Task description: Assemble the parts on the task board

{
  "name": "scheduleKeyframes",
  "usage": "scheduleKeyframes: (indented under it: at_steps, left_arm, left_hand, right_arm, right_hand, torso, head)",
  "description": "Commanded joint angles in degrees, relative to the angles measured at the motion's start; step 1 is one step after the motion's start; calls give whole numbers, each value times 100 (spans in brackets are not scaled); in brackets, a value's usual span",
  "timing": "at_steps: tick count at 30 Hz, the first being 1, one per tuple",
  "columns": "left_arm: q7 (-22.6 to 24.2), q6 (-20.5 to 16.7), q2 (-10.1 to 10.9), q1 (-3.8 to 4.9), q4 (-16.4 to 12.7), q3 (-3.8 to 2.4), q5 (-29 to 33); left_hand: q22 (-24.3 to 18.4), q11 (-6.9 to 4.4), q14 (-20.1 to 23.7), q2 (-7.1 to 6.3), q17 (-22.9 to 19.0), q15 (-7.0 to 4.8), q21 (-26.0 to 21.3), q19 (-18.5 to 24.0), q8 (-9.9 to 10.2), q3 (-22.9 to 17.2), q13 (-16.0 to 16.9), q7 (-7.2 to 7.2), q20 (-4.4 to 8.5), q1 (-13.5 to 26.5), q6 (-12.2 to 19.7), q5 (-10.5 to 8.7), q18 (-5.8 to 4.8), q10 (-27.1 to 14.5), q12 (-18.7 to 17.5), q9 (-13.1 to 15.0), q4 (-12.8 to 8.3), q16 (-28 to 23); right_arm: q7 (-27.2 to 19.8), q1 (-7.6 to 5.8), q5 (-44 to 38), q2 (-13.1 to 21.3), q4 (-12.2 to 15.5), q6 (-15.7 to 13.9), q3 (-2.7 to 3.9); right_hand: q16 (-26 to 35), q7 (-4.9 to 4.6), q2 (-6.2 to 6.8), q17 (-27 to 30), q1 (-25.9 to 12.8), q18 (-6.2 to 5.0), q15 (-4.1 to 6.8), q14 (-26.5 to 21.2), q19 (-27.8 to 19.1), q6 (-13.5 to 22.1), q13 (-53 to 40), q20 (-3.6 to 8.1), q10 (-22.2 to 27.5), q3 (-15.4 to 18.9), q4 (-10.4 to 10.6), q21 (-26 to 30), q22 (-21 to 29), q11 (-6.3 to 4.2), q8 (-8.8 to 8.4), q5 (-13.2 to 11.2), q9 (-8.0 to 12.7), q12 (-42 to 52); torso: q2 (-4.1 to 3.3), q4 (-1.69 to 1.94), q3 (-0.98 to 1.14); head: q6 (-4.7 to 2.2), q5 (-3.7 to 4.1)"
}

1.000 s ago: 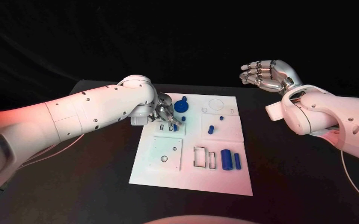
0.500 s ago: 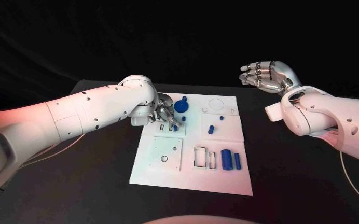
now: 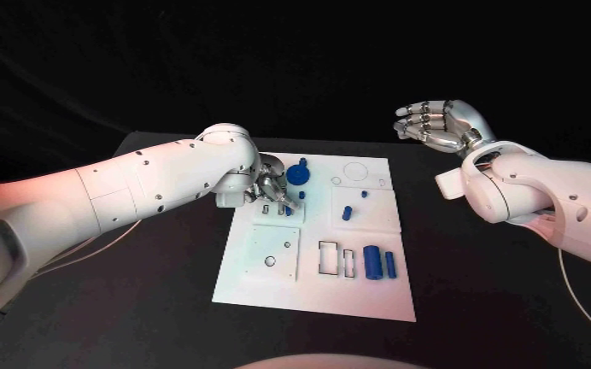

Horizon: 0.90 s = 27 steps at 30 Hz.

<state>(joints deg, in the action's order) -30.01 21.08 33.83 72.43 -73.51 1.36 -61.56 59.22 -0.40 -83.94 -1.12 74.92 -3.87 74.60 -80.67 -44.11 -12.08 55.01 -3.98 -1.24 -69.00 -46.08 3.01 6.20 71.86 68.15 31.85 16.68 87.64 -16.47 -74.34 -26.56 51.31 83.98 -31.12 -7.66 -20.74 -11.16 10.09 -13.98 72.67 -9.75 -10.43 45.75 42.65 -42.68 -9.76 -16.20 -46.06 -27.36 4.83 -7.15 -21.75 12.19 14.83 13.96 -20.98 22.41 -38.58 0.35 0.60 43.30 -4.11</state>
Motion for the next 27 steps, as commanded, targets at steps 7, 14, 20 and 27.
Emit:
scheduleKeyframes:
  at_steps: [7,14,20,27]
  left_arm:
    - [31,95,-15,1,12,-1,72]
    - [63,121,-21,1,13,0,136]
    - [74,116,-14,0,18,0,186]
    - [97,-26,18,-6,13,-1,300]
  left_hand:
    - [33,1,-485,51,1051,-22,53,-16,65,-195,-42,7,-18,-156,43,-14,-67,-54,-52,17,2,40]
    - [63,4,-482,-89,1047,-26,78,-6,182,-1100,-184,9,-26,-729,85,-8,-64,-134,-170,41,-77,36]
    - [90,8,-483,-479,1050,-18,97,1,202,-2287,-238,-17,-49,-925,117,6,-68,-122,-217,141,-322,36]
    - [117,50,-475,-819,1015,20,122,10,32,-3542,-274,-73,-102,-559,166,151,-70,-51,-232,431,-876,18]
  right_arm:
    - [-10,4,-5,-1,4,-59,0]
    - [-4,4,-5,-6,4,-60,0]
    - [-5,4,-5,-6,4,-52,0]
    - [-8,4,-5,-6,3,-53,0]
  right_hand:
    - [21,-458,-41,24,-13,-34,12,34,55,-28,33,-17,-37,37,-19,31,27,17,-11,67,13,13]
    - [20,-454,-41,32,-18,-36,16,45,66,-38,46,-16,-46,40,-20,34,35,14,-5,75,16,19]
    - [19,-452,-41,35,-19,-37,17,50,71,-43,50,-16,-51,42,-21,34,39,12,-2,80,17,22]
    - [16,-448,-42,42,-25,-39,21,63,81,-53,63,-15,-61,45,-21,37,48,8,4,87,20,29]
  torso:
    - [-7,2,2]
    - [-1,1,4]
    - [2,1,7]
    - [-1,1,7]
  head:
    - [15,-3]
    - [28,-8]
    - [25,-10]
    - [14,-12]
